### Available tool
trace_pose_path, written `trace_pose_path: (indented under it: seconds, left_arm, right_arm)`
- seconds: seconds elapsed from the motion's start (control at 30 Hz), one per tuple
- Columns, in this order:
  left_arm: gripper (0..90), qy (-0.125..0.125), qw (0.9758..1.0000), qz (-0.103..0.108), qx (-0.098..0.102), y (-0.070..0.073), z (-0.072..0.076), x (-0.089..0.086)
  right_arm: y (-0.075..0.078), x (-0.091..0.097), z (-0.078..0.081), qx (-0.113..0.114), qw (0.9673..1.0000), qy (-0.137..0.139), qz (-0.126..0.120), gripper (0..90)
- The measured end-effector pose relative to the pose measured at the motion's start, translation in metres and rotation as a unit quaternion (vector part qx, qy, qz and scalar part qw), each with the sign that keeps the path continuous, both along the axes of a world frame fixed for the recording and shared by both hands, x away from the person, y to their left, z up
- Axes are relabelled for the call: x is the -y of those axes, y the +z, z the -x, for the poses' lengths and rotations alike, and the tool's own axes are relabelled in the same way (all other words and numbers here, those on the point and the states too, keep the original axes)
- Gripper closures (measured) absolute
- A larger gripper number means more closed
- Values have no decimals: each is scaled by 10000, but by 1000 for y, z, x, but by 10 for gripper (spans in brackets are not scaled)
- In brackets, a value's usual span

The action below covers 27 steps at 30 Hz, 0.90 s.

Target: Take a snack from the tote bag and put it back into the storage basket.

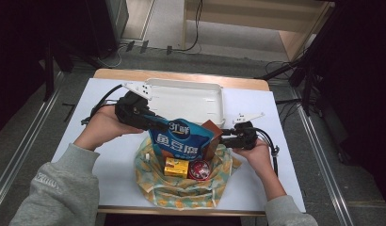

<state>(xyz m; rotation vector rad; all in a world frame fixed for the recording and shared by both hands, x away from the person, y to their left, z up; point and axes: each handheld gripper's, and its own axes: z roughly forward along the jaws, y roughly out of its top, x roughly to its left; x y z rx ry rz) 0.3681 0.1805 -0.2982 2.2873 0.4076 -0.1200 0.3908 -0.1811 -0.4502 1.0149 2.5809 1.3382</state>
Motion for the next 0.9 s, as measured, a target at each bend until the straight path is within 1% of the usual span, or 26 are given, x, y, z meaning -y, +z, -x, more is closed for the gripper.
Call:
trace_pose_path:
  seconds: [0.07, 0.1, 0.13, 0.17, 0.2, 0.3, 0.53, 0.57, 0.6, 0.63, 0.77, 0.8, 0.83, 0.87, 0.9]
  left_arm:
    - [804, -94, 9999, -8, 41, 0, 1, 0]
    - [830, -138, 9999, -35, 38, 0, 1, 0]
    - [858, -127, 9999, -49, 75, 1, 2, 1]
    - [879, -153, 9997, -81, 154, 1, 3, 2]
    - [887, -161, 9997, -80, 160, 2, 3, 2]
    - [892, -230, 9995, -66, 221, 1, 3, 2]
    - [900, -317, 9987, 96, 376, 2, 2, 0]
    - [900, -340, 9987, 104, 375, 3, 2, 0]
    - [900, -300, 9986, 96, 419, 4, 3, 0]
    - [900, -324, 9985, 101, 423, 4, 3, 0]
    - [900, -323, 9978, 173, 543, 7, 6, 0]
    - [900, -358, 9978, 172, 534, 8, 6, -1]
    - [900, -327, 9976, 181, 584, 9, 7, -1]
    - [900, -352, 9976, 203, 567, 10, 7, 0]
    - [900, -343, 9972, 212, 628, 11, 8, 0]
  right_arm:
    - [0, 0, 0, 19, 10000, 21, 17, 514]
    - [0, 0, 0, -8, 10000, 11, 19, 514]
    - [0, 0, 0, 1, 10000, 16, 8, 515]
    - [0, 0, 0, -3, 10000, 15, 0, 514]
    - [0, 0, 0, -17, 10000, 23, 3, 514]
    - [-1, 0, -1, 3, 10000, 42, 33, 514]
    - [-1, 0, -1, 14, 10000, 56, 24, 515]
    - [-1, 0, 0, 11, 10000, 56, 22, 515]
    - [-1, 0, 0, 7, 10000, 59, 18, 515]
    - [-1, 0, 0, 5, 10000, 63, 19, 515]
    - [-1, -1, 0, 9, 10000, 69, 20, 515]
    - [-1, -1, 0, 5, 10000, 72, 18, 514]
    - [-1, -1, 0, -4, 10000, 68, 28, 515]
    - [-1, -1, 0, -15, 10000, 73, 28, 514]
    - [-1, -1, 0, -1, 10000, 82, 28, 515]
